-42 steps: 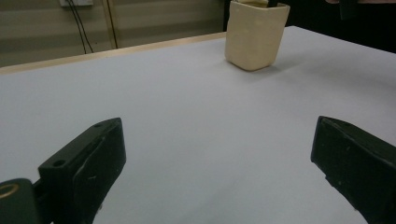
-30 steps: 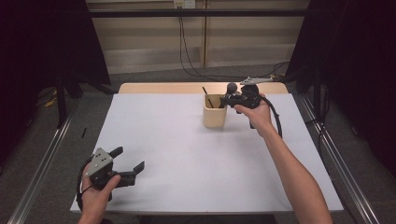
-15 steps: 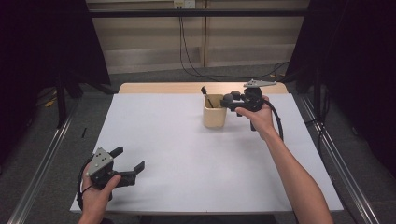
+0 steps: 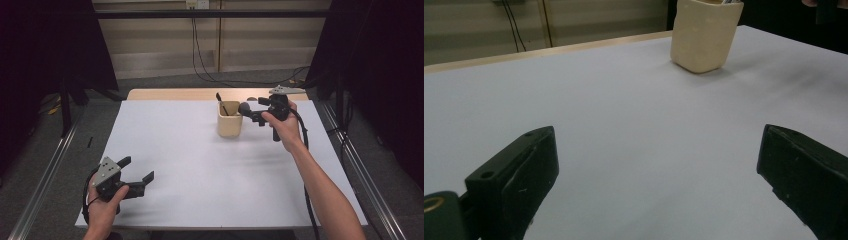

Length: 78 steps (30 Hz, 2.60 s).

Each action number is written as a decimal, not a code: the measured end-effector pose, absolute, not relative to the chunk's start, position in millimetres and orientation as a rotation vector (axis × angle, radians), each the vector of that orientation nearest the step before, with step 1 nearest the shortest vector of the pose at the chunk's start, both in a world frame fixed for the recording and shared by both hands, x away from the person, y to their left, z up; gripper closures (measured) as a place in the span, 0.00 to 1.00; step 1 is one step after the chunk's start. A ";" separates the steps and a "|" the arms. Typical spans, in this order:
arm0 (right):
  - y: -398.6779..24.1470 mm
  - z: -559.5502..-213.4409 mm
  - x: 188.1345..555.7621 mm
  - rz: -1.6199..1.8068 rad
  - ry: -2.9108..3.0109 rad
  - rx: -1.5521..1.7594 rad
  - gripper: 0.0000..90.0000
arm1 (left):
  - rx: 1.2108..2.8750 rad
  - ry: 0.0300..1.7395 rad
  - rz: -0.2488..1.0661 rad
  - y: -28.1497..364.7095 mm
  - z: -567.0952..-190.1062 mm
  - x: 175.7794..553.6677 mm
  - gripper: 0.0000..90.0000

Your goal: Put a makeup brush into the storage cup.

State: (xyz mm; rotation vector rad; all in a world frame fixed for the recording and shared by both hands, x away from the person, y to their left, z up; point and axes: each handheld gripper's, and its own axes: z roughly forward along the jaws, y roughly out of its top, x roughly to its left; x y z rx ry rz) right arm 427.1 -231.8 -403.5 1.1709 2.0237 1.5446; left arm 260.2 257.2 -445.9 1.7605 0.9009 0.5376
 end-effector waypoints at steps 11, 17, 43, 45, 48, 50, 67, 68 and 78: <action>-236.3 -403.6 409.0 1.527 1.996 1.157 0.02 | 1.760 0.909 0.554 260.1 -445.3 256.5 0.04; -234.6 -405.1 398.3 1.529 1.977 1.148 0.02 | 1.754 0.892 0.559 256.8 -442.4 251.9 0.04; -250.4 -409.0 357.8 1.550 1.934 1.149 0.03 | 1.729 0.905 0.573 262.7 -441.7 249.7 0.03; -250.9 -409.1 354.2 1.550 1.938 1.150 0.03 | 1.731 0.904 0.578 262.9 -441.4 249.3 0.03; -251.4 -409.4 349.1 1.549 1.942 1.144 0.03 | 1.729 0.907 0.578 263.1 -441.4 249.0 0.03; -251.8 -409.9 345.4 1.548 1.942 1.140 0.03 | 1.731 0.904 0.578 263.4 -441.3 248.9 0.03; -264.9 -415.5 313.3 1.546 1.933 1.137 0.03 | 1.724 0.897 0.578 264.8 -440.2 246.3 0.03; -266.1 -416.3 311.2 1.546 1.930 1.135 0.03 | 1.723 0.899 0.576 264.6 -440.3 246.1 0.03; -273.6 -421.1 293.7 1.536 1.916 1.144 0.03 | 1.726 0.901 0.582 265.6 -440.2 244.1 0.03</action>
